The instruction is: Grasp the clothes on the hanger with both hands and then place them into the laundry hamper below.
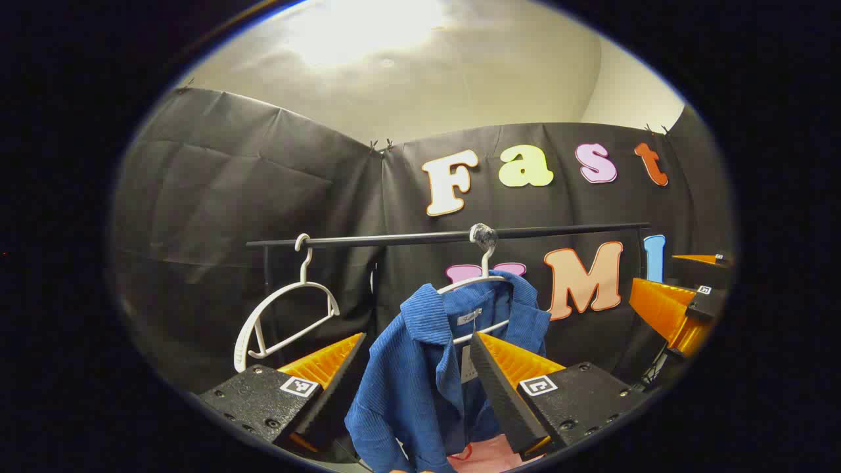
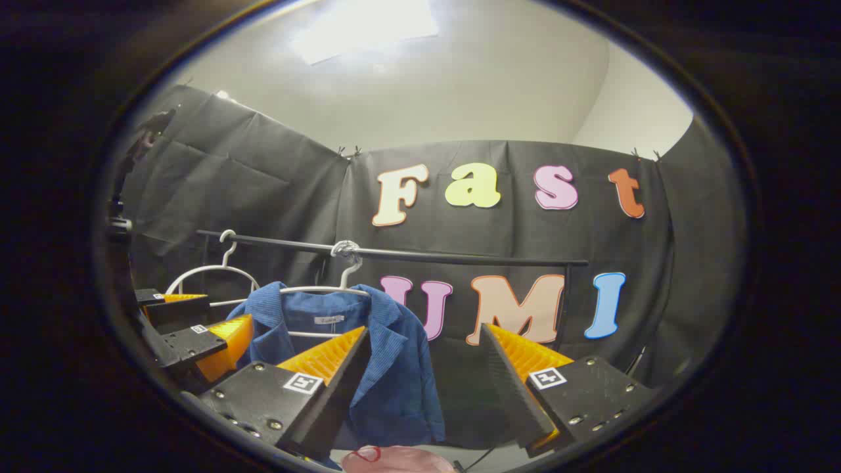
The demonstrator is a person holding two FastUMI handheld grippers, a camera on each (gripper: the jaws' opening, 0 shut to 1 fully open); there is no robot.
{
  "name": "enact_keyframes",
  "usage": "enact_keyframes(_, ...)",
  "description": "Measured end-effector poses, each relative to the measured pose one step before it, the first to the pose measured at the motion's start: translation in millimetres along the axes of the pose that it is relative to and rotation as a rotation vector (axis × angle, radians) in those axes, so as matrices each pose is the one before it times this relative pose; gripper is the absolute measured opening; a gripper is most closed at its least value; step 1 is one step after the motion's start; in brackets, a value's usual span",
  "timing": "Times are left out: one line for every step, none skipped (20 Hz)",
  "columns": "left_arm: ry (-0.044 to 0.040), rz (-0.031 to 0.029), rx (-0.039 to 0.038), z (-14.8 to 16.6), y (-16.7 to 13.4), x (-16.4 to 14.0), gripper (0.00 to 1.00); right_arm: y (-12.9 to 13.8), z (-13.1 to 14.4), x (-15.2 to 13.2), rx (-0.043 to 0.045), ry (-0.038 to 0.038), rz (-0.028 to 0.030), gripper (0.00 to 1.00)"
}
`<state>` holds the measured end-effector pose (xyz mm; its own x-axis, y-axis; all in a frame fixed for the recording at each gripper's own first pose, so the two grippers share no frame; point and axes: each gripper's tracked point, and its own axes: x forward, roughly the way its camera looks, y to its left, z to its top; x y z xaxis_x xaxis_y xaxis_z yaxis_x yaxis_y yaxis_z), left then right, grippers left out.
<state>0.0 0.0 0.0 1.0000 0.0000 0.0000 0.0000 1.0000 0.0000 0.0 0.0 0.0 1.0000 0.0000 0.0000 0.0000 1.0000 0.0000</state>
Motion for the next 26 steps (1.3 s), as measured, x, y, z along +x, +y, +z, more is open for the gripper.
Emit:
enact_keyframes(0.0019,0.00315,0.0025,-0.19,0.84,0.24,0.93,-0.48,-1.55,0.07,0.00151,0.00391,-0.0015,0.98)
enact_keyframes(0.00102,0.00138,0.00187,-0.2,0.73,-1.39,0.94,-1.22,-1.71,-0.62,-0.00005,0.00324,-0.00271,0.98)
enact_keyframes(0.00124,0.00064,0.00041,0.66,-0.32,0.29,0.93,-0.07,-0.25,-1.23,-0.00266,0.0021,0.0003,0.98)
enact_keyframes(0.00201,0.00166,0.00022,-1.47,1.34,-1.21,0.94,-0.12,-0.25,-0.01,-0.00405,0.00143,-0.00109,0.98)
enact_keyframes(0.00012,0.00126,-0.0004,1.08,-0.21,-0.19,0.94,-0.46,-0.75,0.02,-0.00407,0.00055,-0.00054,0.98)
enact_keyframes(0.00051,0.00087,0.0009,-0.75,0.19,-0.42,0.94,0.11,0.14,-1.07,-0.00223,-0.00104,0.00023,0.98)
enact_keyframes(0.00078,0.00126,0.00195,-0.24,-0.11,0.23,0.94,1.13,-0.29,-0.31,0.00035,0.00006,0.00152,0.98)
enact_keyframes(0.00064,0.00094,0.00228,-0.56,-0.09,-0.49,0.93,1.04,-0.24,0.0,0.00167,0.00078,0.00197,0.98)
enact_keyframes(0.00124,0.00044,0.00177,-0.11,0.15,0.03,0.93,-0.71,-0.91,1.24,0.00202,0.001,0.00057,0.98)
enact_keyframes(0.00109,0.00115,0.00104,-0.3,0.96,-0.81,0.93,-0.11,-0.53,0.36,0.00281,0.00141,0.00011,0.93)
enact_keyframes(0.00048,0.00114,0.00076,0.57,-0.03,0.24,0.94,1.21,-1.17,-0.35,0.00366,0.00261,0.00057,0.93)
enact_keyframes(0.00076,0.00077,0.00086,-0.98,-0.05,0.79,0.94,0.17,-0.67,1.0,0.00348,0.00194,0.00086,0.93)
enact_keyframes(0.0012,0.00132,0.001,-0.1,-0.01,0.29,0.94,-0.17,-1.1,-0.04,0.00285,0.00201,0.00043,0.93)
enact_keyframes(0.00165,-0.00082,0.00176,-0.67,-0.26,-0.32,0.94,0.26,0.14,1.0,0.00157,0.00096,0.00045,0.93)
enact_keyframes(0.003,-0.00171,0.00171,-0.89,-0.69,1.07,0.94,-0.4,-1.27,0.44,0.0005,0.0009,-0.00088,0.93)
enact_keyframes(0.00265,-0.0027,0.00141,-1.15,-1.08,1.55,0.93,0.47,-0.48,0.63,0.0,0.00044,0.00012,0.93)
enact_keyframes(0.00483,-0.00136,0.00199,-1.7,-1.15,1.63,0.94,1.35,-0.95,0.92,0.00007,0.00159,0.00195,0.93)
enact_keyframes(0.00486,-0.00131,0.00035,-1.77,-0.39,0.99,0.94,1.23,-1.16,0.7,0.00077,0.00228,0.00327,0.93)
enact_keyframes(0.00761,-0.00258,-0.00005,-2.08,-1.69,1.46,0.94,0.61,-1.34,2.43,0.00137,0.00237,0.00303,0.93)
enact_keyframes(0.005,-0.00198,-0.00208,-2.6,-2.67,2.66,0.92,1.21,-0.04,1.37,0.002,0.0003,0.003,0.98)
enact_keyframes(0.002,-0.00154,-0.0018,-1.23,-2.86,3.28,0.87,1.18,-1.76,2.14,0.00261,0.00085,0.00418,0.98)
enact_keyframes(0.00357,-0.00034,-0.00057,-3.08,-2.03,4.47,0.86,2.11,-1.47,2.58,0.00169,0.002,0.00496,0.98)
enact_keyframes(0.00484,-0.00105,0.0004,-2.64,-2.49,4.48,0.85,0.33,-1.91,3.38,0.0007,0.00266,0.00373,0.93)
enact_keyframes(0.00258,-0.00371,0.00153,-3.42,-2.64,5.55,0.85,0.71,-1.93,3.55,-0.0003,0.004,0.00453,0.98)
enact_keyframes(0.00286,-0.00099,0.00258,-3.03,-2.28,5.51,0.84,0.47,-2.18,2.85,-0.00104,0.00379,0.00124,0.98)
enact_keyframes(0.0043,-0.00223,0.00134,-3.54,-1.85,5.43,0.81,-0.51,-1.6,2.44,-0.00013,0.0024,-0.00096,0.98)
